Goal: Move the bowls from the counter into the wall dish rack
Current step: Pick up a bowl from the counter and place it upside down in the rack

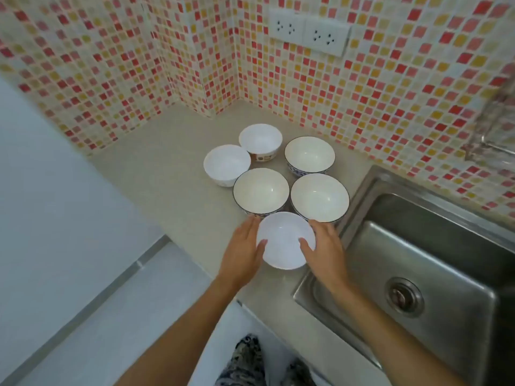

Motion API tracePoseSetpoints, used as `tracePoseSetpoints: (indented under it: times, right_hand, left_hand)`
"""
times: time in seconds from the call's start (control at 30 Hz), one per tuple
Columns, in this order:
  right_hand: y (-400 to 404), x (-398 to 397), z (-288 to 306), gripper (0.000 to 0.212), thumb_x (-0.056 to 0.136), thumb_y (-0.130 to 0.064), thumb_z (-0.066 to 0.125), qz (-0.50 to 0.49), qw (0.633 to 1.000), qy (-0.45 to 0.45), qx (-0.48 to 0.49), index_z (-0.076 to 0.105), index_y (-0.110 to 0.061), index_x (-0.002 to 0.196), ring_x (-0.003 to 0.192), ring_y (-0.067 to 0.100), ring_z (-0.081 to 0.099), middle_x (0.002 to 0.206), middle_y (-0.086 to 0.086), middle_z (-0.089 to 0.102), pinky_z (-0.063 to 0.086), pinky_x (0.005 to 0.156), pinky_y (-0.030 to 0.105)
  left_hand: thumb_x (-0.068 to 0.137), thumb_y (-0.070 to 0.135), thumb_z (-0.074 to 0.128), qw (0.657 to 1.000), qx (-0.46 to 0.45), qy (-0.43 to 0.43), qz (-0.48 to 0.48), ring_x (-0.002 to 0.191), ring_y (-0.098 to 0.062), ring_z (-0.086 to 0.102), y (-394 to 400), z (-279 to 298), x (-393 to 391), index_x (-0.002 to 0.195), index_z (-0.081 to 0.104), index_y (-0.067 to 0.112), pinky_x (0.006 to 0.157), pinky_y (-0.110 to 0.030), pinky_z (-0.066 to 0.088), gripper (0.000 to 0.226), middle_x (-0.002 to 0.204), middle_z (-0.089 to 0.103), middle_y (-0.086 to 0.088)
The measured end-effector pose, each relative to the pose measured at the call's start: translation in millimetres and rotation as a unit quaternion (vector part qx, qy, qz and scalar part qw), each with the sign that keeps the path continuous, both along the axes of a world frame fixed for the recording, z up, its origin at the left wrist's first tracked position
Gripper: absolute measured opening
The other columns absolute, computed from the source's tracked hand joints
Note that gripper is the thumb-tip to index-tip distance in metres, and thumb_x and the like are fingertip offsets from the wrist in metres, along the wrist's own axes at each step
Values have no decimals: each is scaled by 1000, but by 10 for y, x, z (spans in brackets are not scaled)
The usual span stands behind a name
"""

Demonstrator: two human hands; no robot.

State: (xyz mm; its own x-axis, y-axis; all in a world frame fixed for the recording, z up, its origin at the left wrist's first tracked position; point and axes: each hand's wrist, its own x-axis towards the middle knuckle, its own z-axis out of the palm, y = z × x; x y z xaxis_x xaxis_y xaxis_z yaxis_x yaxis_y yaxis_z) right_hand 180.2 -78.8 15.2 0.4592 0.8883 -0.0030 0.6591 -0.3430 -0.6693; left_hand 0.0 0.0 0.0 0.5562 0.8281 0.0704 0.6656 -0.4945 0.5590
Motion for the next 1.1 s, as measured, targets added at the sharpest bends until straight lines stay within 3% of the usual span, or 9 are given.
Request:
tracePoseSetpoints:
  times: [0.13,0.3,0.4,0.53,0.6,0.67,0.8,0.97,1.1]
  right_hand:
    - [-34,-155,-60,51,85,-13,64,-62,997,38,-10,49,-15,134,119,27,49,130,10,50,42,99,38]
    - [-84,-239,-87,50,84,-3,57,-127,986,96,-50,51,-16,132,108,25,57,122,7,63,42,86,24]
    - [-115,-291,-64,47,83,-1,56,-179,971,142,-63,57,-15,128,93,20,61,112,5,69,44,82,21]
    - [-223,-302,-72,47,75,-6,56,-236,948,208,-43,62,-20,120,93,21,66,106,1,70,57,83,46]
    - [-320,-280,-52,44,76,-8,56,-249,942,223,-32,61,-21,117,93,23,66,103,-1,69,58,77,51]
    - [-427,-265,82,40,80,-4,58,-267,937,225,-18,60,-20,117,95,21,65,103,-1,68,59,76,50]
    - [-652,-66,305,41,83,0,58,-308,928,211,7,58,-15,122,87,10,62,101,-3,66,60,72,37]
    - [-911,219,566,36,87,-2,60,-337,912,223,71,58,-18,119,82,4,61,95,-11,63,55,54,18]
    - [-1099,487,808,36,91,-25,62,-334,919,183,98,58,-17,126,95,13,65,113,-2,67,58,82,39]
  left_hand:
    - [96,18,48,997,-32,-59,43,117,-28,48,-12,-47,-63,136,43,8,96,-32,40,41,133,48,-12]
    - [99,30,41,982,-161,-84,60,99,-17,54,14,-194,-31,136,43,17,81,-27,41,39,124,51,-6]
    - [98,30,45,975,-194,-101,39,106,-16,50,15,-248,12,138,42,14,83,-25,38,43,125,54,-7]
    - [95,26,51,961,-228,-154,33,102,-21,56,-38,-192,34,135,42,14,84,-30,48,43,126,55,-6]
    - [96,29,52,951,-254,-173,14,92,-18,60,-88,-109,59,134,38,18,74,-20,50,43,121,58,-2]
    - [95,34,51,942,-284,-179,-14,93,-17,61,-150,-12,124,136,31,22,65,-8,47,47,120,59,1]
    - [94,41,50,905,-359,-217,-64,113,-17,56,-262,248,428,136,24,30,71,-6,50,51,130,54,1]
    - [88,56,51,849,-415,-306,-118,126,-11,47,-419,562,948,131,30,50,101,-45,48,48,136,45,15]
    - [92,56,42,833,-435,-329,-96,126,-21,46,-556,827,1338,136,23,48,100,-52,46,48,142,40,5]
